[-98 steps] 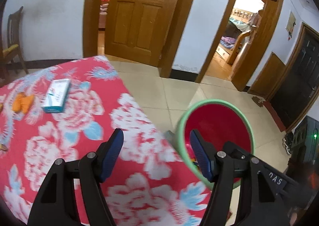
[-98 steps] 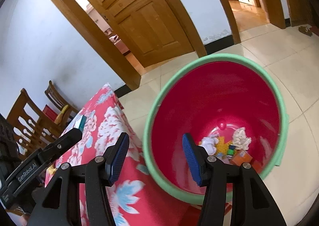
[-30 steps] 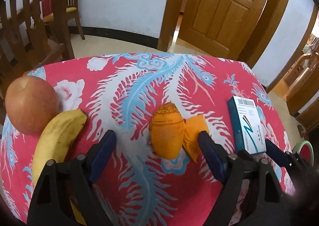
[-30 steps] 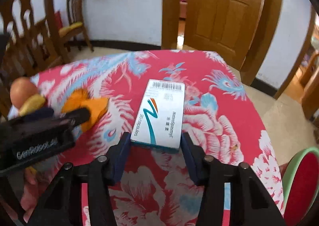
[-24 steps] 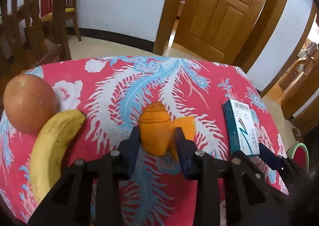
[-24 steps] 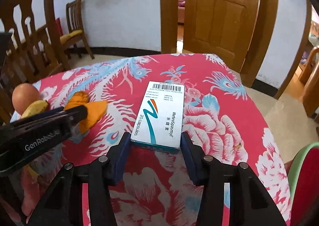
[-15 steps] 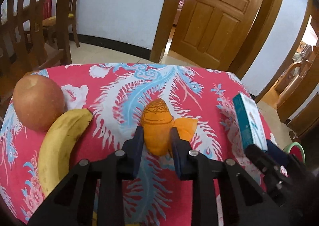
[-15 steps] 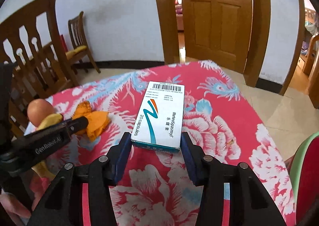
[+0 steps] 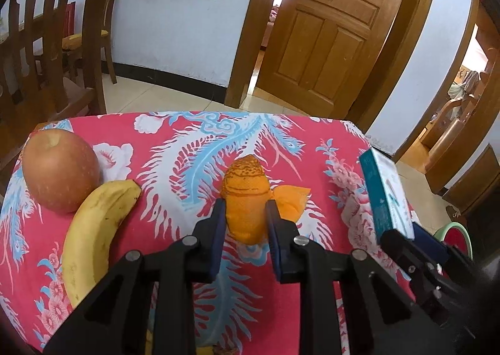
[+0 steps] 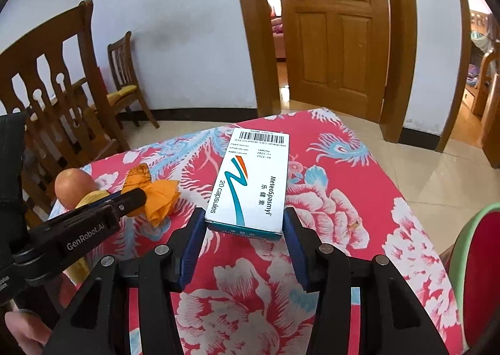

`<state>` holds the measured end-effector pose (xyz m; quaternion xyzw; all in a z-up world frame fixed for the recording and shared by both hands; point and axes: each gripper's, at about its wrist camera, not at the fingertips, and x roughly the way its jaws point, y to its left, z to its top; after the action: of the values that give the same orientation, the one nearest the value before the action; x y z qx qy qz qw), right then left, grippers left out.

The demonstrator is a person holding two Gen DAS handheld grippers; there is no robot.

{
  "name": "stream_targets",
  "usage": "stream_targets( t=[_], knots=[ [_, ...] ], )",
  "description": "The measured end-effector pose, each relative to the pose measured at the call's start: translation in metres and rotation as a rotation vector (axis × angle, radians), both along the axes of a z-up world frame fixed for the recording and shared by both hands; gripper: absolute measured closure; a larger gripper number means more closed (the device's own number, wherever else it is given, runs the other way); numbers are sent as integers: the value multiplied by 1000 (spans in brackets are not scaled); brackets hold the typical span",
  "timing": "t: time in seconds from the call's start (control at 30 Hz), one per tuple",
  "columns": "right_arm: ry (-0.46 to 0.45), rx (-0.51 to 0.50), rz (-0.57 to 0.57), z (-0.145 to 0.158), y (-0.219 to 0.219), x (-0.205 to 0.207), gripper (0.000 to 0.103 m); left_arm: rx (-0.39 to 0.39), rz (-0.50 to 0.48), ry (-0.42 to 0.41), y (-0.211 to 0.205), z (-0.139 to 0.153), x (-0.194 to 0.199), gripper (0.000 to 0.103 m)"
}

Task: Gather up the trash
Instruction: 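Carry the orange peel and medicine box over the red bucket with both tools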

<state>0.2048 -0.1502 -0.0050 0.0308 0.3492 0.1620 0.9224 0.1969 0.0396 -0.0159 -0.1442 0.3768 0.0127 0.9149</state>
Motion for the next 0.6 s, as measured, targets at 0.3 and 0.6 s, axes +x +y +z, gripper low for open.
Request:
stream_targets(
  t=[0.3,0.6],
  knots=[
    [8,11,-28,0,-13,-12,52,13,-38,-35,-15,14,-6,80],
    [-8,63,-43,12,-38,-31,52,0,-127,-59,-51,38,-25,80]
  ],
)
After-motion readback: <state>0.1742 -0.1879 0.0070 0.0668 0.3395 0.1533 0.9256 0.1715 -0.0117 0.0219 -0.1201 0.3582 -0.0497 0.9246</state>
